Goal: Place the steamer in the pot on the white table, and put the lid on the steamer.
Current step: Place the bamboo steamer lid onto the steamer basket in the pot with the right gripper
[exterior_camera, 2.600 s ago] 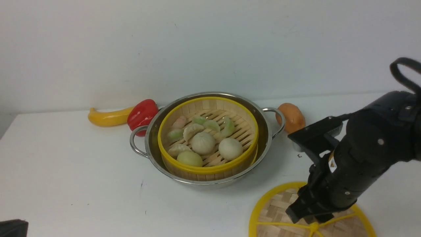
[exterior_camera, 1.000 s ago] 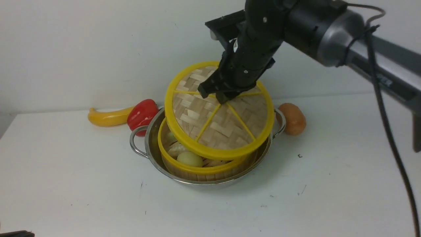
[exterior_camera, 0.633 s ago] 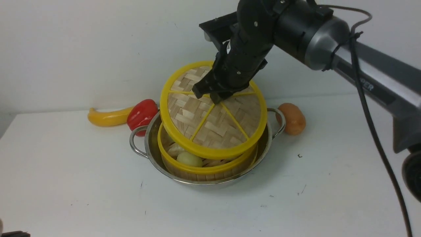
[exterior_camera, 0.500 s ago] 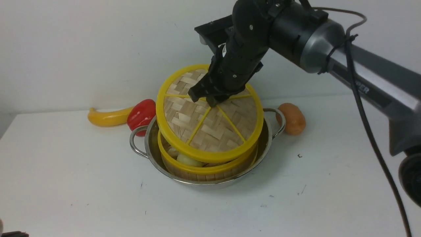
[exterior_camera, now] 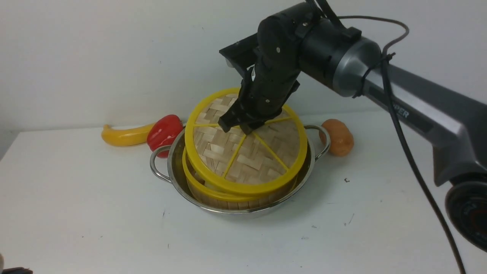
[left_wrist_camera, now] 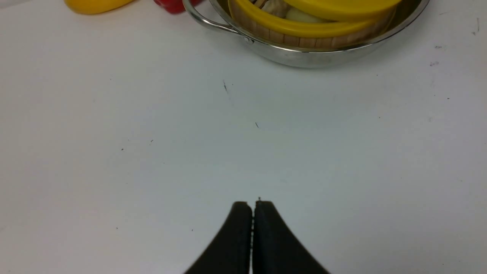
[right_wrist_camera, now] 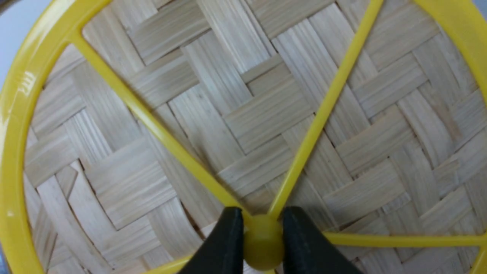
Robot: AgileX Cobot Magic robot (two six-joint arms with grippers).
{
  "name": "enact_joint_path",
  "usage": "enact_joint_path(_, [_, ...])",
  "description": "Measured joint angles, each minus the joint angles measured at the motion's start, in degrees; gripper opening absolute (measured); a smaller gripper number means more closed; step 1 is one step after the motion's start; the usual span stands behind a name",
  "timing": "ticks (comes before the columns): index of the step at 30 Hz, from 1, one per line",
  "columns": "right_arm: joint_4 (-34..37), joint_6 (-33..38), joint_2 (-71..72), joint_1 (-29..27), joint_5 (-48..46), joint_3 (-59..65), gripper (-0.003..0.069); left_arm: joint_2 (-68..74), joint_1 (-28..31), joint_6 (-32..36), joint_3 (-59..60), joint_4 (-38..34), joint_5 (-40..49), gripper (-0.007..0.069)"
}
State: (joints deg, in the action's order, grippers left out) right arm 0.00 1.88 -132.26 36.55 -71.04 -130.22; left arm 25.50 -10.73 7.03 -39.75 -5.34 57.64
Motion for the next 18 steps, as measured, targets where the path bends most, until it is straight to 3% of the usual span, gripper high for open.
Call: enact_joint_path(18, [1.55,3.46,-2.45,0.07,0.12,0.0,0.0141,0.0,0.0,0.0,0.0,0.08,0.0,0.0])
